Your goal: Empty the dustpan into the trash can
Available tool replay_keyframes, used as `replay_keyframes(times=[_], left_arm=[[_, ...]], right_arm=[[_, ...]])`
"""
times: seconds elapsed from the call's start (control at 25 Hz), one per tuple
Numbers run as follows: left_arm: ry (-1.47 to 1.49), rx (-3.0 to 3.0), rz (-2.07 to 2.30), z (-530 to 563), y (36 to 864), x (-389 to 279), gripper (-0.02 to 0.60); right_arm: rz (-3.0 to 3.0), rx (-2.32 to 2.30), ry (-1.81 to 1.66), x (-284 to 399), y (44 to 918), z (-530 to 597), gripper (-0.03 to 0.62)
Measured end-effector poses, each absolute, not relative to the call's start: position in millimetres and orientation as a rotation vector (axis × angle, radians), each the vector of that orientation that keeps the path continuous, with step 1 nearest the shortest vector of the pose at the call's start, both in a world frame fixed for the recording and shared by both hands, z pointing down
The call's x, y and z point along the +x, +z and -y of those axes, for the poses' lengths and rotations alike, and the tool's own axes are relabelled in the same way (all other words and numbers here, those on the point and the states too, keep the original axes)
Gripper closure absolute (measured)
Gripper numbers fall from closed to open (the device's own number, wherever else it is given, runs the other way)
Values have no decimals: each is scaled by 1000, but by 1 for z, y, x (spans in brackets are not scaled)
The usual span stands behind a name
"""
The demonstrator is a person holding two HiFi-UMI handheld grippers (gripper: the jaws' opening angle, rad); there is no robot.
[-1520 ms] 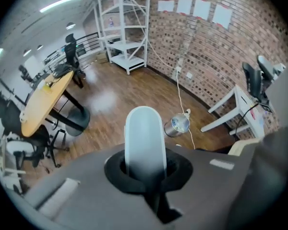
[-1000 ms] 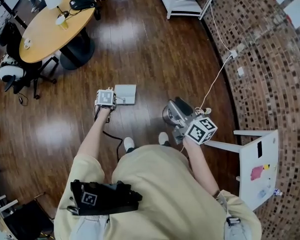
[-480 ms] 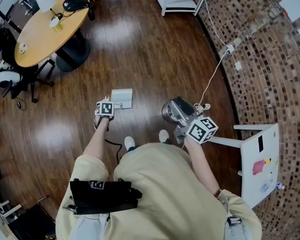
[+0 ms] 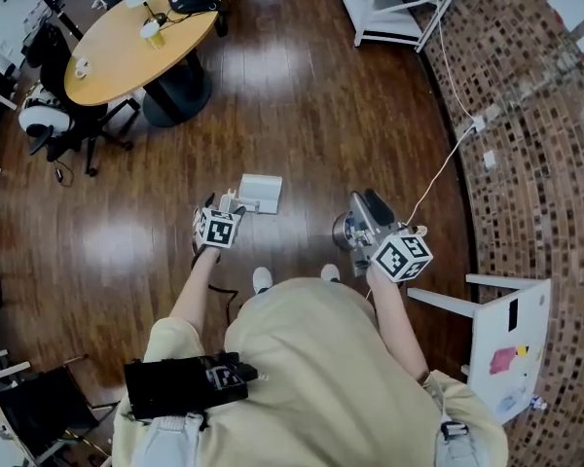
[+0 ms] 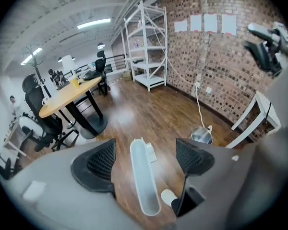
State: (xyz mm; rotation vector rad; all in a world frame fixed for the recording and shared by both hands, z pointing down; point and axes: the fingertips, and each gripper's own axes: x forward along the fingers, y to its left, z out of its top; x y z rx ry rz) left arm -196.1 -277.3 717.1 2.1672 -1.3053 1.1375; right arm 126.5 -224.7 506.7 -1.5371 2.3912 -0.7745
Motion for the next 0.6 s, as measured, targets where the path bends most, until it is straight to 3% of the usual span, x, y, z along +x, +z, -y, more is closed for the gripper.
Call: replay_keyframes(times=[0.24, 0.44, 0.6], left_arm=[[741, 2415, 1428, 278, 579, -170, 156], [396, 2538, 1598, 286, 459, -147, 141], [222, 2609, 1661, 276, 398, -132, 141]], right_arm=[[-2498, -1489, -596, 115, 477, 247, 348], [-2706, -1604, 72, 82, 404, 262, 304], [-2611, -1483, 42, 62, 363, 262, 256]])
